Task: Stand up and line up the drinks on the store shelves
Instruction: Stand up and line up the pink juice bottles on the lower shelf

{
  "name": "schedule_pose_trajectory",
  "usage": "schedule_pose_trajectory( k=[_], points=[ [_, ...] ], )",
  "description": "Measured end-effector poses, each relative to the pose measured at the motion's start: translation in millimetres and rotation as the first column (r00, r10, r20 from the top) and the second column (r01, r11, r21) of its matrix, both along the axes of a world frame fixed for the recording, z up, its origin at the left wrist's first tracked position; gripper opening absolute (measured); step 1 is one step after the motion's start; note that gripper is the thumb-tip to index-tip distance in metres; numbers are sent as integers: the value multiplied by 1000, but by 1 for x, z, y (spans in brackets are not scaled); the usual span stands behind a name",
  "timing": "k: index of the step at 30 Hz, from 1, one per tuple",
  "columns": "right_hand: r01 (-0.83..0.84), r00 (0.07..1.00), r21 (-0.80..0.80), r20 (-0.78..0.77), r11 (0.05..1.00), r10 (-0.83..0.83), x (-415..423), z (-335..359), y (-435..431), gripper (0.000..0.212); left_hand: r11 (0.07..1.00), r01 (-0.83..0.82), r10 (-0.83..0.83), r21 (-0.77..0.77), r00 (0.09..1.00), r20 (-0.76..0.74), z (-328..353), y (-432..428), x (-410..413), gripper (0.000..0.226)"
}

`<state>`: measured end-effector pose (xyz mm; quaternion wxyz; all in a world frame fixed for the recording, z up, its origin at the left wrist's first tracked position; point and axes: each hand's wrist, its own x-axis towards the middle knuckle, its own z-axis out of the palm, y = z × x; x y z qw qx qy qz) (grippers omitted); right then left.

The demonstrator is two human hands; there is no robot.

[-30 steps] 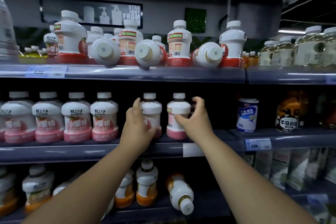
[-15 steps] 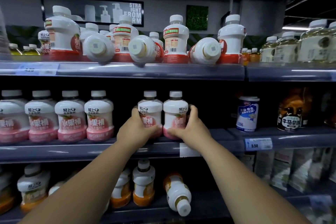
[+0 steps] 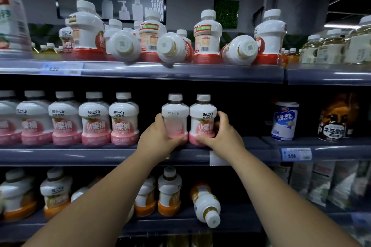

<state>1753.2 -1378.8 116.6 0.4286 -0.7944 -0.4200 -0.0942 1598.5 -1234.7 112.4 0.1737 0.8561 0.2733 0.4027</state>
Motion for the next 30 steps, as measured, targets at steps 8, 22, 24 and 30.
schedule_pose_trajectory(
  k=[8, 22, 24, 30],
  points=[
    [-43, 999, -16, -8, 999, 43, -21, 5, 14, 109, 997, 10, -13, 77, 999, 48, -1, 8, -30, 83],
    [-124, 991, 37, -52, 992, 126, -50, 3, 40, 102, 839, -268, 331, 473, 942, -53, -2, 43, -77, 95],
    [-109, 994, 86, 8, 990, 109, -52, -1, 39, 112, 840, -252, 323, 480, 944, -69, -5, 44, -78, 97],
    [-32, 878, 49, 478, 998, 5, -79, -4, 42, 96, 817, -201, 298, 541, 950, -96, -4, 40, -79, 97]
  ],
)
